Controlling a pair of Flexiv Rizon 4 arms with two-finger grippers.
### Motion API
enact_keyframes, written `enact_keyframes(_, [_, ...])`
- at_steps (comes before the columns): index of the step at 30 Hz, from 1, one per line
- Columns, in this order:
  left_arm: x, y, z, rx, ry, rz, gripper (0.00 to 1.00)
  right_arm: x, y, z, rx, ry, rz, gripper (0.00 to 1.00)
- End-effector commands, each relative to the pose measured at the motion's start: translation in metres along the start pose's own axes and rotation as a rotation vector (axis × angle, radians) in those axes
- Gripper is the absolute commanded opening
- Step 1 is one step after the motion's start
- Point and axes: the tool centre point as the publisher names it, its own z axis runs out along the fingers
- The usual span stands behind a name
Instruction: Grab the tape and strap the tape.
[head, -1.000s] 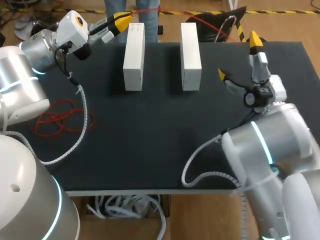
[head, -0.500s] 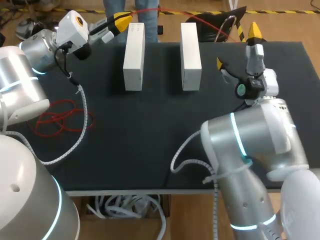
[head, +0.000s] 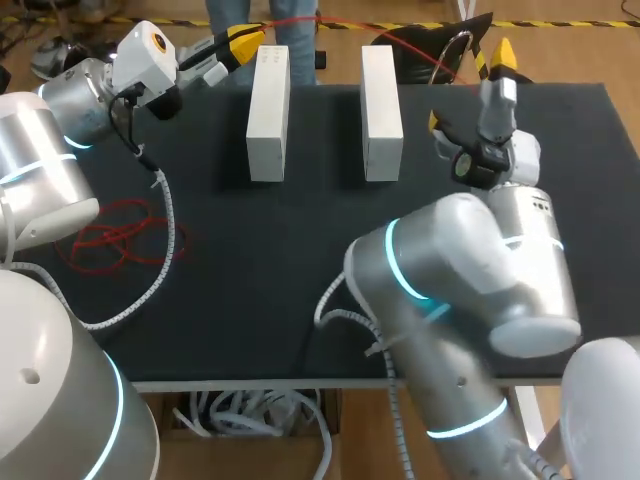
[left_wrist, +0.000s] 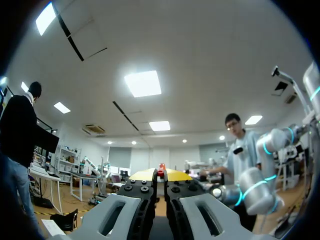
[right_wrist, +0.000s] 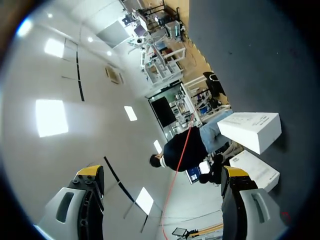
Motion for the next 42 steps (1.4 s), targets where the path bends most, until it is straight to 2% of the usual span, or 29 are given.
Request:
enact_keyframes(1, [0.001, 0.000, 0.000, 0.001, -0.003, 0.001, 0.00, 0.003, -0.004, 0.008, -0.364, -0.028, 0.005, 1.00])
enact_keyframes(17, [0.001, 0.000, 0.000, 0.001, -0.003, 0.001, 0.00, -0.004, 0.000, 0.014, -0.386, -0.082, 0.029, 1.00])
enact_keyframes(25, [0.001, 0.000, 0.000, 0.001, -0.003, 0.001, 0.00, -0.006, -0.002, 0.012, -0.343, -0.142, -0.007, 1.00])
enact_keyframes(42, [0.001, 0.000, 0.000, 0.001, -0.003, 0.001, 0.00, 0.008, 0.010, 0.017, -0.272, -0.155, -0.047, 1.00])
